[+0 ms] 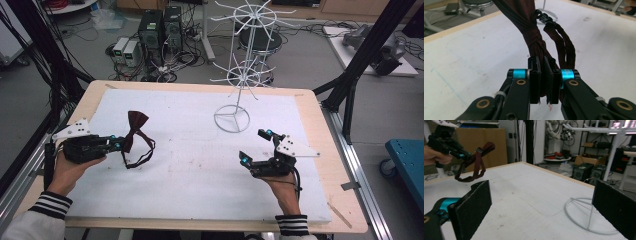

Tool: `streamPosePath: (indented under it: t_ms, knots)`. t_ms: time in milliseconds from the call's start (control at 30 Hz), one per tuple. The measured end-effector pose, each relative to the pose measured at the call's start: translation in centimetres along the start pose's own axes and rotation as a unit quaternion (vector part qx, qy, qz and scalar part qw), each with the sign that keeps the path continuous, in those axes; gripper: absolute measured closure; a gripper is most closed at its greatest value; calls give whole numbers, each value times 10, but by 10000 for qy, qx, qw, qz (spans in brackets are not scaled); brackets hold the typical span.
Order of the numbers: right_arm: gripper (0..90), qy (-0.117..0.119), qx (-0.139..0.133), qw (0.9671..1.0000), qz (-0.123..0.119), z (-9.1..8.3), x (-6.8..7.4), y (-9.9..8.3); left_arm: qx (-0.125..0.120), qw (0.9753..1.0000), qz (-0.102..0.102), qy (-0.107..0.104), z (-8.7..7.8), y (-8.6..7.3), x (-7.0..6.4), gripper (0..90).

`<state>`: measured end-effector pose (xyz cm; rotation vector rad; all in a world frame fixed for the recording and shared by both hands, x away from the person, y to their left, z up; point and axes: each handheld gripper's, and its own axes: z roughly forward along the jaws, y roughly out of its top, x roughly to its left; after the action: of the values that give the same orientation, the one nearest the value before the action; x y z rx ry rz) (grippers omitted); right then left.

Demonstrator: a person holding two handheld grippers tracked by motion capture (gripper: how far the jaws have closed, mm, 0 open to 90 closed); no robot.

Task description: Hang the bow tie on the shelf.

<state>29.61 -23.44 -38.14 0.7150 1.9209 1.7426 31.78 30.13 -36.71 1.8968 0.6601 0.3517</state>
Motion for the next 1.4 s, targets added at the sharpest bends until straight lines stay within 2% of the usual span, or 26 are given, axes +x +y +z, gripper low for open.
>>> streamPosePath:
  t_ms: [133,300,400,500,667,933,967,1000,1033,1067,1100,1167,1400]
  knots:
    - [19,142,35,9999,41,4,-1,5,-71,9996,222,-159,7,6,-5,835]
    - [19,364,207,9991,30,14,-1,16,-221,9985,278,-423,18,13,-9,835]
    - [20,642,335,9974,0,21,-1,24,-318,9974,316,-567,23,16,-11,835]
    - [20,733,389,9966,-19,25,-1,29,-350,9961,403,-703,28,21,-14,835]
    - [20,957,484,9942,-39,36,1,41,-478,9935,501,-904,37,24,-19,835]
    - [23,1162,715,9906,-130,48,6,52,-605,9892,666,-1160,48,28,-24,834]
    - [24,1264,805,9885,-193,51,7,56,-604,9884,693,-1207,50,29,-25,834]
    - [24,1264,805,9885,-193,51,7,56,-623,9877,706,-1245,51,30,-27,834]
    - [24,1340,889,9866,-258,54,9,59,-625,9872,740,-1265,53,31,-28,835]
    - [24,1340,889,9866,-258,54,9,59,-615,9864,778,-1308,54,33,-29,835]
    - [25,1403,956,9850,-323,58,12,62,-634,9854,807,-1355,57,35,-32,835]
    - [25,1447,1009,9837,-358,62,14,65,-640,9849,813,-1390,60,37,-34,834]
    - [53,1565,1115,9802,-486,75,18,73,-729,9798,970,-1589,73,47,-45,835]
